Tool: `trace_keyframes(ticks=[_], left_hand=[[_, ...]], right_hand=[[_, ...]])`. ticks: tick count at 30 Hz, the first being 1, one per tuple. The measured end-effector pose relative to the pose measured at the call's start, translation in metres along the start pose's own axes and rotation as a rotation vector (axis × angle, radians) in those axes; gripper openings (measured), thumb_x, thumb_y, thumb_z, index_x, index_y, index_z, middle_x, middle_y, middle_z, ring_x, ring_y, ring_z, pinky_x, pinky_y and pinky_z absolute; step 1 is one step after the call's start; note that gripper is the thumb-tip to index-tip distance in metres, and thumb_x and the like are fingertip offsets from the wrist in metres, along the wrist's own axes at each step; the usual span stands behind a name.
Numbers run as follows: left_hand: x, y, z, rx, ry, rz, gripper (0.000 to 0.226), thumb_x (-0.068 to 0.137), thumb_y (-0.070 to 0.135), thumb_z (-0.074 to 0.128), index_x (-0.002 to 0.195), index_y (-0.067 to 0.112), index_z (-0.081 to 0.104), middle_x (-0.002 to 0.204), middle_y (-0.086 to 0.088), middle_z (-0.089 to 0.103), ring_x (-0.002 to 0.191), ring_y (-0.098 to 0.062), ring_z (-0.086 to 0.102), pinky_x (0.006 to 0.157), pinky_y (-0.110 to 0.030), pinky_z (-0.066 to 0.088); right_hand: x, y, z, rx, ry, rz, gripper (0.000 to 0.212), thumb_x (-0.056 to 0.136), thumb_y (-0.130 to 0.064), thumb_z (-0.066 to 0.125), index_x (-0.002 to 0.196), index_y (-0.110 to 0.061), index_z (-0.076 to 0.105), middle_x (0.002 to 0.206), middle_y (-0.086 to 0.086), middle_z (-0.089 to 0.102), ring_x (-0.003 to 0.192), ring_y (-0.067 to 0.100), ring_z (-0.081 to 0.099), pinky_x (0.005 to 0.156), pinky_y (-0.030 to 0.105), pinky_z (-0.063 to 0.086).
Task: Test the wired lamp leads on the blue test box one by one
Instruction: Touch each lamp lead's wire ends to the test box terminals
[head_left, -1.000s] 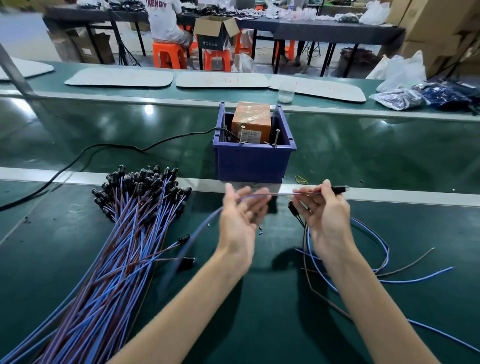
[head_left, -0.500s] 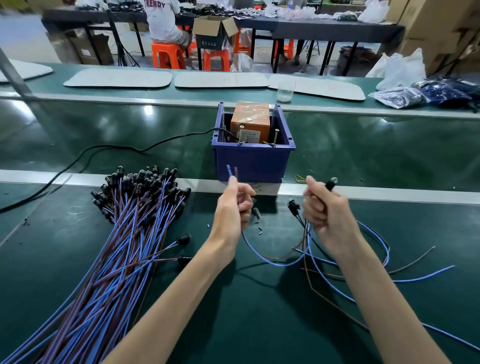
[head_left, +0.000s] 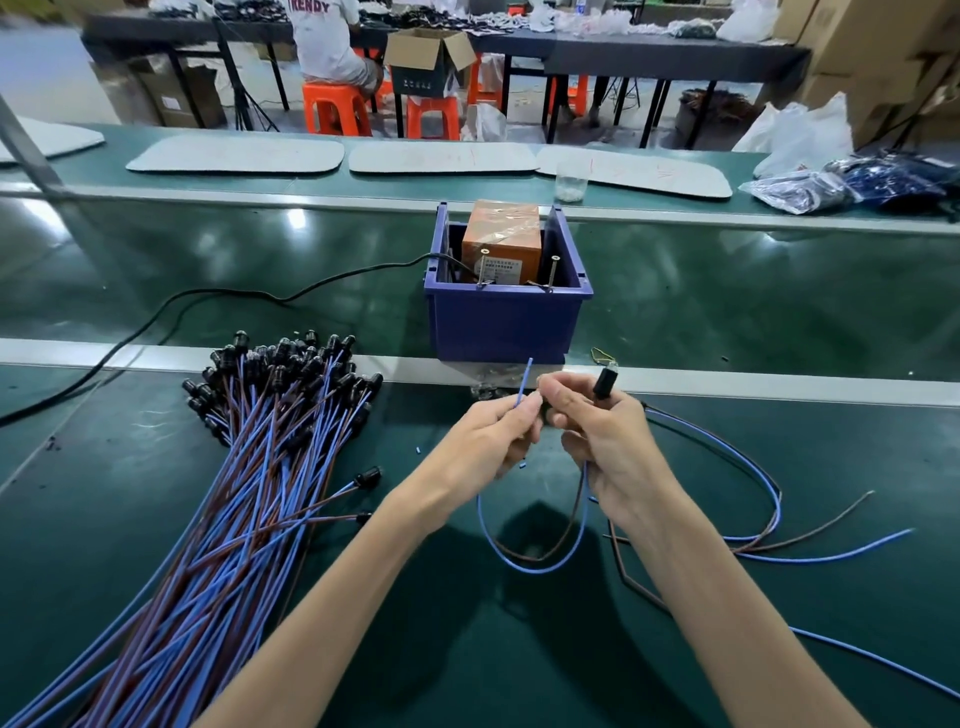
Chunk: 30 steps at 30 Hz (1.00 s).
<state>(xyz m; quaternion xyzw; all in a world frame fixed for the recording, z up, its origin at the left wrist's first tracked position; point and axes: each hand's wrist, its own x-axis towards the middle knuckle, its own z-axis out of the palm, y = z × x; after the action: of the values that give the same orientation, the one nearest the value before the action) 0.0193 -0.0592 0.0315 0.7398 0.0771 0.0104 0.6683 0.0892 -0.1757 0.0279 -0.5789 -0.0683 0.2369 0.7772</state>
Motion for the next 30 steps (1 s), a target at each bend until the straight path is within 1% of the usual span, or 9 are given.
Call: trace_keyframes(ticks=[3,7,10,13,18,21,24,28,30], left_hand=[[0.000,-0.001,0.000,-0.073,0.048,-0.004,0.041,0.103,0.039,0.031,0.069,0.019,0.043,0.049,0.014,0.028,0.043,-0.002,0.022,0.041,-0.012,0.020],[0.003,-0.004,0.001,-0.099,0.134,0.074,0.035,0.104,0.025,0.036,0.071,0.015,0.043,0.050,0.013,0.029,0.040,-0.001,0.024,0.039,-0.011,0.022],[0.005,-0.009,0.000,-0.038,0.154,0.100,0.035,0.103,0.023,0.039,0.070,0.015,0.045,0.054,0.006,0.029,0.042,-0.002,0.024,0.040,-0.012,0.023],[0.008,-0.014,0.000,0.079,0.149,0.085,0.038,0.103,0.025,0.041,0.065,0.018,0.043,0.052,0.011,0.032,0.044,-0.003,0.026,0.042,-0.014,0.024],[0.008,-0.021,-0.005,0.248,0.123,0.056,0.039,0.103,0.026,0.041,0.065,0.018,0.041,0.047,0.015,0.034,0.046,-0.003,0.027,0.047,-0.017,0.026],[0.007,-0.025,-0.004,0.322,0.152,0.055,0.041,0.102,0.025,0.043,0.061,0.020,0.040,0.053,0.012,0.035,0.053,-0.009,0.029,0.052,-0.024,0.027],[0.007,-0.028,-0.002,0.416,0.161,0.054,0.043,0.102,0.020,0.044,0.059,0.023,0.037,0.050,0.013,0.039,0.050,-0.005,0.033,0.051,-0.019,0.027],[0.006,-0.029,-0.003,0.484,0.153,0.068,0.040,0.101,0.022,0.044,0.062,0.021,0.038,0.057,0.009,0.039,0.055,-0.010,0.033,0.055,-0.025,0.028],[0.005,-0.028,-0.003,0.510,0.143,0.067,0.039,0.101,0.024,0.044,0.062,0.021,0.039,0.055,0.010,0.039,0.053,-0.008,0.031,0.053,-0.024,0.028]], right_hand=[[-0.001,-0.001,0.000,0.106,-0.034,0.010,0.016,0.068,-0.018,0.072,0.081,-0.011,0.067,0.063,-0.001,0.067,0.050,0.001,0.059,0.038,0.009,0.032],[-0.002,-0.004,0.001,0.199,-0.018,0.003,0.018,0.067,-0.015,0.070,0.083,-0.008,0.066,0.072,0.003,0.073,0.059,0.006,0.068,0.042,0.008,0.041],[-0.001,-0.005,-0.001,0.071,0.005,-0.048,0.002,0.074,-0.014,0.071,0.075,-0.014,0.069,0.073,0.003,0.074,0.060,0.007,0.068,0.039,0.009,0.036],[0.000,-0.003,-0.002,-0.041,0.048,-0.101,0.015,0.078,-0.013,0.072,0.064,-0.018,0.071,0.071,0.000,0.073,0.057,0.003,0.062,0.040,0.011,0.032],[0.002,-0.008,-0.004,0.016,0.126,-0.133,0.012,0.085,-0.016,0.068,0.074,-0.012,0.066,0.066,-0.005,0.069,0.050,0.001,0.044,0.039,0.010,0.026],[-0.003,-0.009,-0.001,-0.172,0.030,-0.228,0.008,0.084,-0.013,0.070,0.076,-0.015,0.069,0.070,-0.007,0.071,0.051,-0.002,0.053,0.048,0.007,0.038],[-0.003,-0.005,0.004,-0.289,-0.020,-0.269,0.018,0.081,-0.003,0.072,0.072,-0.018,0.070,0.068,-0.011,0.070,0.065,-0.001,0.060,0.062,0.009,0.045],[0.001,-0.008,-0.001,-0.322,-0.006,-0.236,0.014,0.079,-0.006,0.075,0.076,-0.019,0.070,0.068,-0.012,0.069,0.066,-0.001,0.061,0.061,0.008,0.044],[0.001,-0.006,-0.003,-0.370,-0.032,-0.231,0.016,0.079,-0.006,0.075,0.074,-0.020,0.070,0.066,-0.013,0.069,0.066,-0.001,0.060,0.062,0.009,0.045]])
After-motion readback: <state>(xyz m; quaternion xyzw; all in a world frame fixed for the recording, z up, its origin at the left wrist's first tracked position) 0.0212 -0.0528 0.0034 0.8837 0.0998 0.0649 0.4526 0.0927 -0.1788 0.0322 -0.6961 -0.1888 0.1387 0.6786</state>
